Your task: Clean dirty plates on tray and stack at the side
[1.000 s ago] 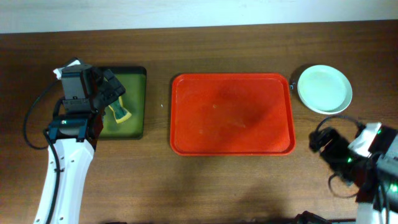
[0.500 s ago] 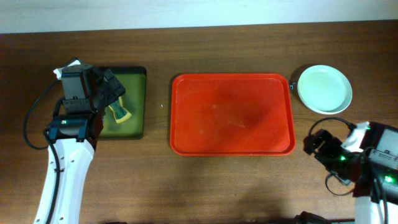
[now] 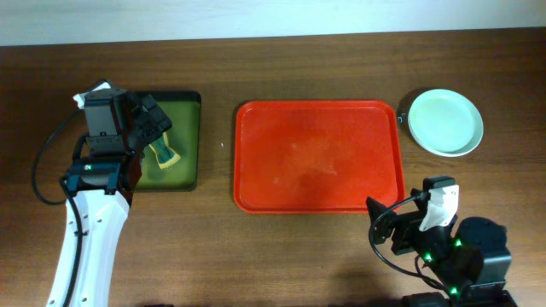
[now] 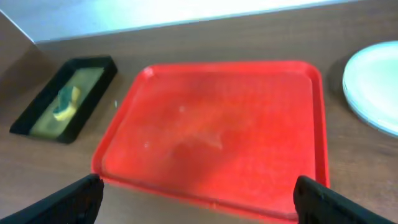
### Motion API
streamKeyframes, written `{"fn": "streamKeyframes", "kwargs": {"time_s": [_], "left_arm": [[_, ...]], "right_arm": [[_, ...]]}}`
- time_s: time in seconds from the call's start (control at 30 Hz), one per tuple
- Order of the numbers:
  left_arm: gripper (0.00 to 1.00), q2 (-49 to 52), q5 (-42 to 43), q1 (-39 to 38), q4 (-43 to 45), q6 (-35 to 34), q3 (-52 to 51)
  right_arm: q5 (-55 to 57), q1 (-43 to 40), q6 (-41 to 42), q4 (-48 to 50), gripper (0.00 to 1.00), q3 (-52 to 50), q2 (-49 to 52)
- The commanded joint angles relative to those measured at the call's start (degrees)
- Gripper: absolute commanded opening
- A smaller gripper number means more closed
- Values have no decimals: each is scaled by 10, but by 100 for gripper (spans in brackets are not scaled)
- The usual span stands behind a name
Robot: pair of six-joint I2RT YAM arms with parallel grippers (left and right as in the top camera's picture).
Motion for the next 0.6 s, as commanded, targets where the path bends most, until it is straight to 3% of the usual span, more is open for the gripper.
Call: {"fn": "streamKeyframes", "kwargs": {"time_s": [0.0, 0.27, 0.57], "left_arm": [[99, -1, 2, 2, 1, 5, 5], [100, -1, 2, 2, 1, 5, 5], [99, -1, 2, 2, -8, 5, 5]], "right_arm": [[10, 4, -9, 90, 99, -78, -62], [21, 4, -9, 289, 99, -274, -222], [87, 3, -10, 415, 98, -360, -225]]}}
